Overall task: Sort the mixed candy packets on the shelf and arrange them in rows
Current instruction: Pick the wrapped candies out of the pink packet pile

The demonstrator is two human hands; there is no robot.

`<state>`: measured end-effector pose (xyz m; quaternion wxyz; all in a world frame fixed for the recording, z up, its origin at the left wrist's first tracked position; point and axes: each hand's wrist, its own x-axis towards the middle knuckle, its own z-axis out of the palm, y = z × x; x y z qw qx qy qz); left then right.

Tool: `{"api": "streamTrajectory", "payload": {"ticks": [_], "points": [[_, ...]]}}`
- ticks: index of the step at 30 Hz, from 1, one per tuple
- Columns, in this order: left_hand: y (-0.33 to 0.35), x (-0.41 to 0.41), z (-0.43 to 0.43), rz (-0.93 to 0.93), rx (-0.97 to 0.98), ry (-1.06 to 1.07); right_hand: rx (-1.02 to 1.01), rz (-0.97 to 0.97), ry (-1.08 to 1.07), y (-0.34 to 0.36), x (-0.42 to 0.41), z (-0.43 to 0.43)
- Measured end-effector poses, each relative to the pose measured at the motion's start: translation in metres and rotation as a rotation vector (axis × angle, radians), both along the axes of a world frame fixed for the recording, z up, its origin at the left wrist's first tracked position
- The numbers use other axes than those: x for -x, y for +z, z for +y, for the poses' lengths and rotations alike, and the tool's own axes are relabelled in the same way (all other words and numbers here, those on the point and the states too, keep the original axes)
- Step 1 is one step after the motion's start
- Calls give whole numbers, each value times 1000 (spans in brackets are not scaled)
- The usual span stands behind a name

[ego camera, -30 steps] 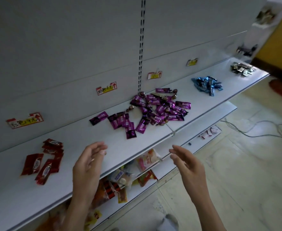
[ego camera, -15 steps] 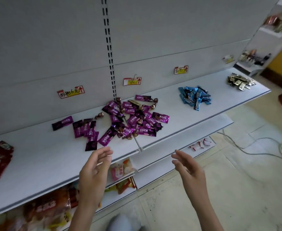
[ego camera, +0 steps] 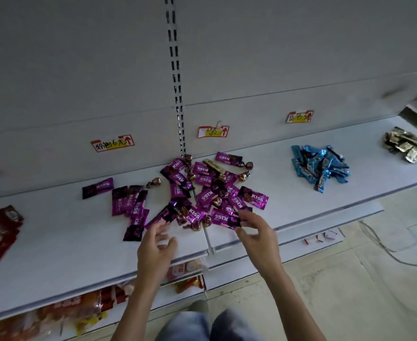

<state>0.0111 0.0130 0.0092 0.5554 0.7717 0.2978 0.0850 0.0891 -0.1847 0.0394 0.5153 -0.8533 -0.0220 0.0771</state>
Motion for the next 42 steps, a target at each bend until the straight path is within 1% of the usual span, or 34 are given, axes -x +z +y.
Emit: {"api": "streamTrajectory", "payload": {"ticks": [2, 5, 7, 10, 15, 20, 24, 28, 30, 32, 35, 36, 38, 40, 42], "points": [[-8, -4, -3, 17, 1, 53, 82, -6, 102, -8, -11, 4], [-16, -13, -14, 26, -32, 65, 116, 31, 276, -20, -28, 12], [-19, -24, -23, 25, -101, 35, 127, 23, 390, -25, -40, 19], [-24, -40, -37, 35, -232, 23, 118, -37, 531, -28, -53, 28], [-31, -61, -50, -24, -274, 84, 112, -36, 632, -30, -71, 33], [-31, -72, -45, -46, -306, 60, 117, -67, 661, -31, -85, 35], [-30, -76, -43, -69, -318, 45, 99, -143, 686, -31, -88, 42], [-15, -87, -40, -231, -273, 58, 2, -150, 638, -24, -101, 46], [-8, -101, -39, -278, -217, 49, 0, -186, 590, -19, -113, 46], [-5, -118, -40, -252, -174, -7, 49, -205, 571, -14, -127, 45], [-8, -134, -43, -136, -186, -127, 216, -229, 632, -18, -144, 43], [-10, -135, -42, -113, -189, -137, 228, -267, 593, -21, -148, 43], [-9, -136, -37, -106, -161, -117, 174, -363, 428, -27, -155, 44], [-6, -137, -29, -118, -111, -46, 175, -376, 307, -29, -163, 48], [-7, -138, -19, -103, -179, 28, 281, -338, 349, -35, -169, 52]]}}
